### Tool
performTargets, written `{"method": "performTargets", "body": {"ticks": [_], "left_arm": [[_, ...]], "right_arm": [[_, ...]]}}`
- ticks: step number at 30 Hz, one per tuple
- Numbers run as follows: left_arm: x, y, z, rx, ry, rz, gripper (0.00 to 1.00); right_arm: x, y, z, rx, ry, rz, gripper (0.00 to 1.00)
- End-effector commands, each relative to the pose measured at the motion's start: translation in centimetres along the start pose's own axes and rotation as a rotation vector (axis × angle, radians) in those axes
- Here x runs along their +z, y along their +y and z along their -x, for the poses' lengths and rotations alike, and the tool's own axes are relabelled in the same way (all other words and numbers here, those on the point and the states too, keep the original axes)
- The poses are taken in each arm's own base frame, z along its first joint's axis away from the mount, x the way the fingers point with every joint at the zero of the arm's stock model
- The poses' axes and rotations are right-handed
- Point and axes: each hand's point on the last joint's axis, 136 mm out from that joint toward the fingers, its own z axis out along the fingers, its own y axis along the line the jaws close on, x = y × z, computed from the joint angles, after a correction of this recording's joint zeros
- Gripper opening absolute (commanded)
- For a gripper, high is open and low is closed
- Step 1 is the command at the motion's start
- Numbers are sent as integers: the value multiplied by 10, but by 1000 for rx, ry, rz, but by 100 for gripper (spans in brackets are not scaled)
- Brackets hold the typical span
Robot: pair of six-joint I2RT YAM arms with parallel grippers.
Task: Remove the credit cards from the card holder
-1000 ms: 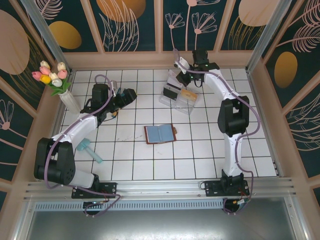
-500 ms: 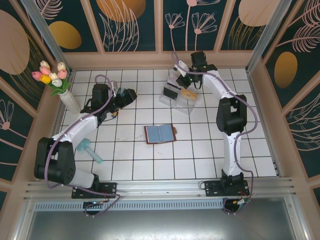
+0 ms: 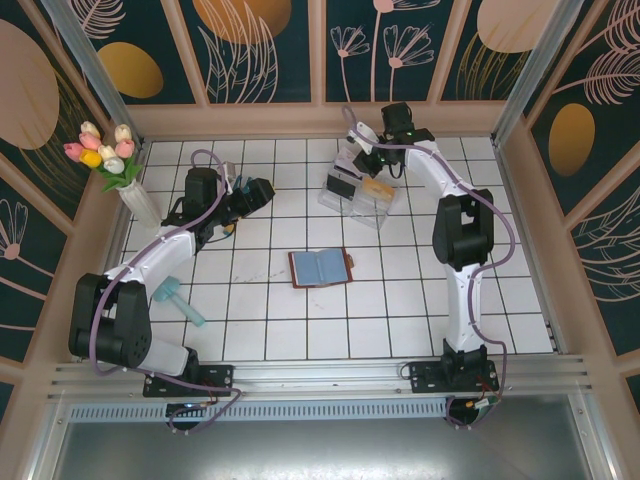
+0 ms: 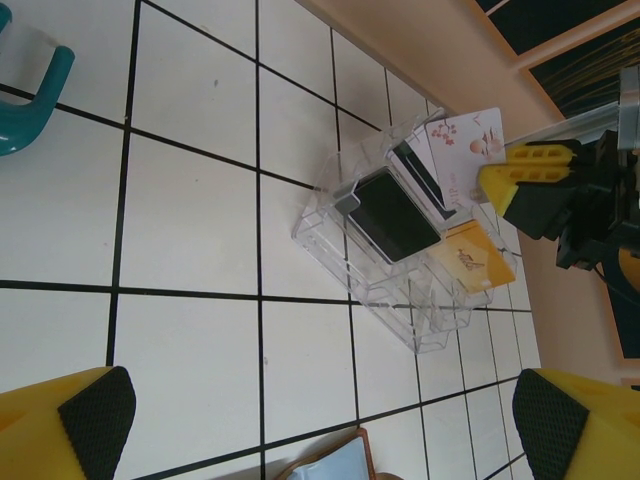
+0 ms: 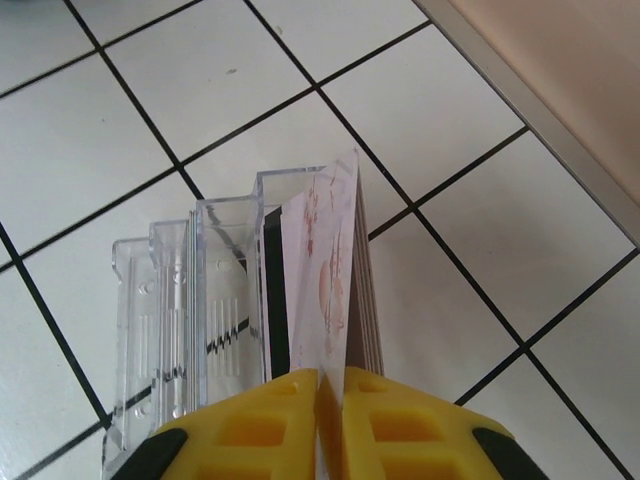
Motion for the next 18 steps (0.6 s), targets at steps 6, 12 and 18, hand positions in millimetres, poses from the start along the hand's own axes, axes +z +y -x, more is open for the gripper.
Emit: {"method": "performTargets", "body": {"ticks": [6,12,18], "left_arm": [[3,9,-8,11,32,12,99],[4,9,-8,10,34,10,98],[3,9,-9,14,36,13,98]], "right_arm": [[-19,4,2,-95,50,-2,8],[-15,4,5,-94,49,-13,12],[-14,1,11,-94,48,-48,16]]}}
